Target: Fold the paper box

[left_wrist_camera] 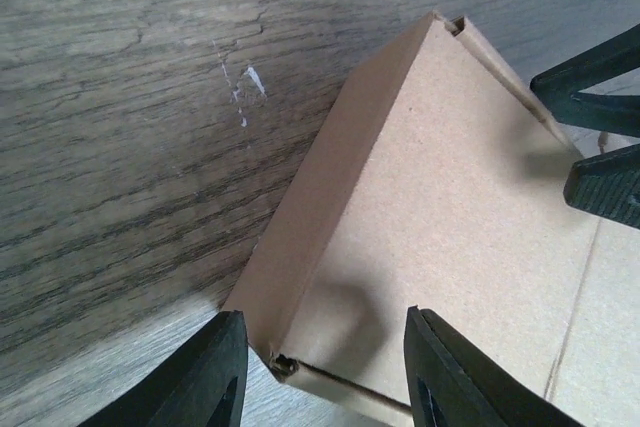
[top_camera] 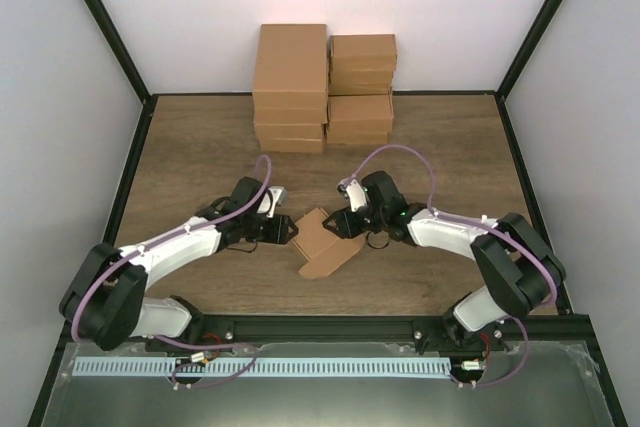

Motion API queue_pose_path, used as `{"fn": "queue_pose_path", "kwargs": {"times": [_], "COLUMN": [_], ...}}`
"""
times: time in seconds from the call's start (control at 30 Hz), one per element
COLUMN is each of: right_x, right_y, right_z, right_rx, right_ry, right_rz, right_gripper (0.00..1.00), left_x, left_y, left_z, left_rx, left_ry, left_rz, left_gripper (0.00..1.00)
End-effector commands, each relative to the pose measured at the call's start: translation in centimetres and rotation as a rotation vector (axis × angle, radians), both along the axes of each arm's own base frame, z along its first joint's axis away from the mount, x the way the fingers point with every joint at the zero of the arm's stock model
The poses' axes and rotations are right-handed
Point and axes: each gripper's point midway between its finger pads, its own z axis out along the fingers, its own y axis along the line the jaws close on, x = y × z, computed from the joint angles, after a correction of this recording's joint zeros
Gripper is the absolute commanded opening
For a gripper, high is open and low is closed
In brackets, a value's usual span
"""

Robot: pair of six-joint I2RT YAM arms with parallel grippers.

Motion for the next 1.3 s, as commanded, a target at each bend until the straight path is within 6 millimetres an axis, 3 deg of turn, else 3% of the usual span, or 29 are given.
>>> {"fn": "queue_pose_path", "kwargs": {"times": [0.0, 0.27, 0.43, 0.67, 0.83, 0.93, 1.1, 1.27], "right_x": [0.7, 0.7, 0.3, -0.8, -0.9, -0.9, -1.8, -3.8], "right_y": [-0.3, -1.1, -1.0, -0.9, -0.9, -0.9, -0.5, -0.2], "right_z": [2.3, 2.2, 0.9, 0.5, 0.8, 0.8, 0.7, 1.3], "right_rx": [0.011, -0.021, -0.027, 0.000, 0.005, 0.006, 0.034, 0.072], "right_ry": [-0.064, -0.071, -0.013, 0.019, 0.010, 0.013, 0.056, 0.098], "right_rz": [-0.025, -0.045, -0.050, -0.022, -0.018, -0.017, 0.011, 0.039], "right_gripper": [0.47, 0.49, 0.49, 0.50, 0.53, 0.54, 0.53, 0.53], "left_x": [0.6, -0.5, -1.4, -2.2, -2.4, -3.1, -4.1, -3.8], "left_y": [0.2, 0.8, 1.2, 2.0, 3.4, 2.7, 0.8, 0.2], "left_z": [2.3, 5.2, 5.1, 5.2, 4.7, 3.7, 2.2, 2.6], "left_rx": [-0.006, -0.094, -0.132, -0.246, -0.234, -0.259, -0.335, -0.366], "left_ry": [-0.071, -0.092, -0.033, -0.025, -0.004, 0.061, 0.180, 0.166], "left_rz": [0.009, 0.079, 0.129, 0.251, 0.351, 0.333, 0.283, 0.269], "left_gripper": [0.46, 0.56, 0.61, 0.99, 1.00, 1.00, 0.92, 0.92]}}
